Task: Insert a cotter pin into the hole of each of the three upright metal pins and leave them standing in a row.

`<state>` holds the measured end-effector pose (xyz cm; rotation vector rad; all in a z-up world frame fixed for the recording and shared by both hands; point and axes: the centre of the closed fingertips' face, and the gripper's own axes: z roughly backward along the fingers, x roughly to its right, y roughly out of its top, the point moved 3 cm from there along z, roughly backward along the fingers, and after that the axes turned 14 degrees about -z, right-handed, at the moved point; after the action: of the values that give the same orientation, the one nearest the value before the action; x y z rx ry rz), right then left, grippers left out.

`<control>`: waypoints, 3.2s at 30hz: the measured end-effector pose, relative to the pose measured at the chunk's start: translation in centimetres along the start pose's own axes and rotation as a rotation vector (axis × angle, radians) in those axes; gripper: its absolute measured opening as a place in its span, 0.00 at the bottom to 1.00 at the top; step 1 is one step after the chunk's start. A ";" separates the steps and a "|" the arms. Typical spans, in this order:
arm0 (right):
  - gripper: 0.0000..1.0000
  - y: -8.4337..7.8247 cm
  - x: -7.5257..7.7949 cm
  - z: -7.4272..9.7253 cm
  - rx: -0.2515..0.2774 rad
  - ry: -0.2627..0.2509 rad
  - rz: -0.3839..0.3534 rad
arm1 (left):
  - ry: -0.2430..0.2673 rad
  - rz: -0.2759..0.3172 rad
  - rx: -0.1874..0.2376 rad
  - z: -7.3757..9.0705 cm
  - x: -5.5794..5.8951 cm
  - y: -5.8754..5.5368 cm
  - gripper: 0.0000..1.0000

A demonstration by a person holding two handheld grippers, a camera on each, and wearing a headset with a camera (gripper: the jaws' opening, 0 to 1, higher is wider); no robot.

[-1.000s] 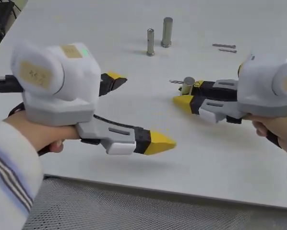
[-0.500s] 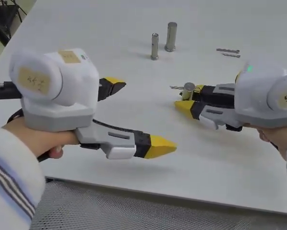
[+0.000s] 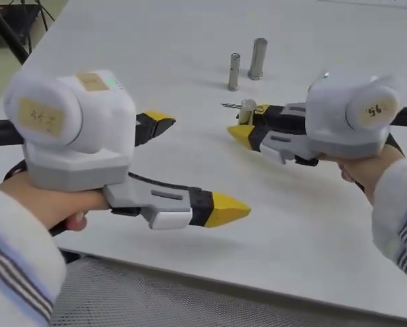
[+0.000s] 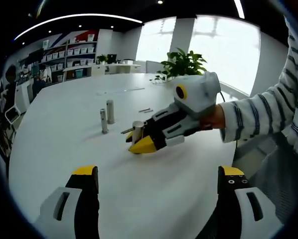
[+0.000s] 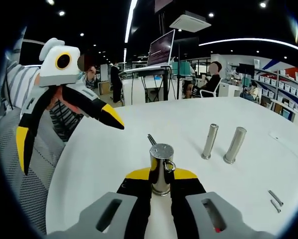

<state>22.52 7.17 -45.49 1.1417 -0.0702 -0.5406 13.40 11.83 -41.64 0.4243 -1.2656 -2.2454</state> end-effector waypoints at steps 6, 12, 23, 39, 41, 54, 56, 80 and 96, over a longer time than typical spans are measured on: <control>0.08 -0.3 0.1 -0.7 0.004 -0.030 -0.017 | 0.006 0.012 0.002 0.3 -0.2 -0.2 0.99; 0.08 -0.4 0.1 -1.3 0.009 -0.029 -0.012 | 0.002 0.014 -0.018 0.4 -0.2 -0.6 0.99; 0.09 -0.6 -0.1 -1.5 0.022 -0.015 -0.011 | -0.001 0.011 -0.022 0.5 0.1 0.0 0.99; 0.47 1.6 -1.3 2.0 0.083 -0.010 -0.041 | 0.011 -0.024 -0.020 1.1 0.2 1.0 0.99; 0.53 2.1 -1.5 3.3 0.101 -0.016 -0.069 | 0.016 -0.030 -0.013 1.4 0.2 1.5 0.99; 0.74 3.5 -1.5 11.6 0.206 -0.145 -0.285 | 0.042 0.018 0.054 1.8 0.1 3.2 0.99; 0.76 3.4 -1.3 12.7 0.229 -0.170 -0.318 | 0.039 0.028 0.053 1.9 -0.1 2.9 0.99; 0.98 -1.8 -0.3 19.4 0.176 -0.418 -0.469 | 0.149 0.080 0.080 2.5 -5.8 3.1 0.90; 0.98 -3.0 -0.2 20.5 0.156 -0.470 -0.505 | 0.207 0.018 0.122 -2.3 -11.6 7.3 0.68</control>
<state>14.64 -10.98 -39.32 1.1654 -0.2367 -1.2669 26.12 13.89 -36.35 0.6698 -1.2947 -2.0549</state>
